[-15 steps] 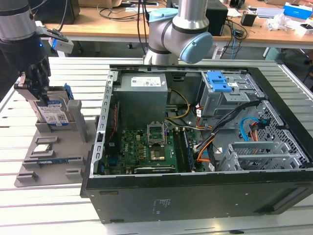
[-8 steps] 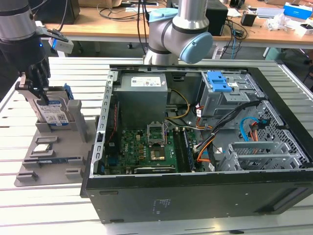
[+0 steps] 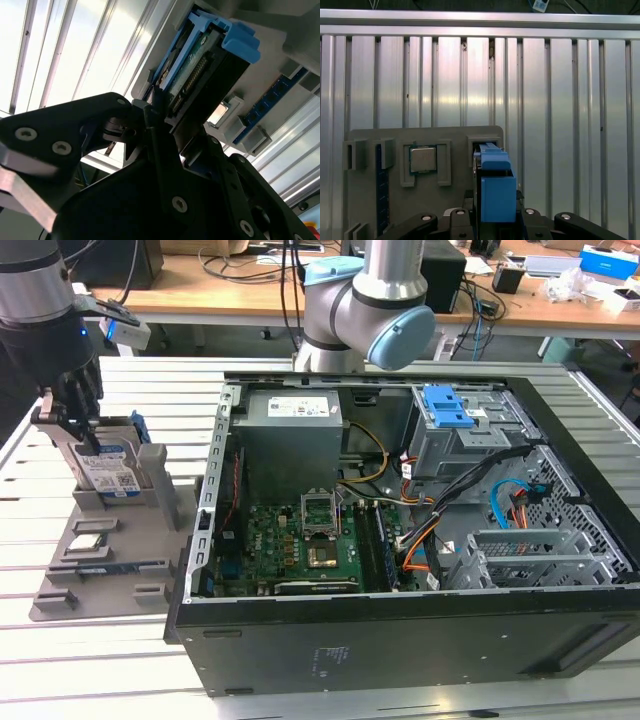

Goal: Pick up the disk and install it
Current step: 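Pick up the disk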

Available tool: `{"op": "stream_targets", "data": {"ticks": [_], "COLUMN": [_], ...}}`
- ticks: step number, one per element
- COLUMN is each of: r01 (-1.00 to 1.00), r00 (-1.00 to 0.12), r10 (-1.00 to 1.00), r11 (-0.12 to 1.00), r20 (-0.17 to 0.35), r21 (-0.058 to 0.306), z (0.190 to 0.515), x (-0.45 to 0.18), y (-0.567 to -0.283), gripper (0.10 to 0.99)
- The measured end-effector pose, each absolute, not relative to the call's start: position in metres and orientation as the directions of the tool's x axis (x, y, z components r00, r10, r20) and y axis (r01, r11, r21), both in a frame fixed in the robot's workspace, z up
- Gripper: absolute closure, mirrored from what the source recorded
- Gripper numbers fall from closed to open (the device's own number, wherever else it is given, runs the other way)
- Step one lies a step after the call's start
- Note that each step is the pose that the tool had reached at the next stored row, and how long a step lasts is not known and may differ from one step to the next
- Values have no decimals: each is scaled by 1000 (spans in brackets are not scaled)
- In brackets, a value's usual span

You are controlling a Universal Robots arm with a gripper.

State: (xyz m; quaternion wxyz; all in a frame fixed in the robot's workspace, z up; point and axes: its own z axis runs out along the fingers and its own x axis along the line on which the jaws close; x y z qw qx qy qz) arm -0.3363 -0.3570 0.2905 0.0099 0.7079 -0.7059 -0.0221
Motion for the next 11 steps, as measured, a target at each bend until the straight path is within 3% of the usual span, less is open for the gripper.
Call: {"op": "stream_targets", "data": {"ticks": [11], "r01": [-999], "r00": [2], "r10": [-1000], "r11": [-3], "r20": [-18], "r21": [45], "z": [292], "x": [-336], "y": [-357], "gripper": [722]}}
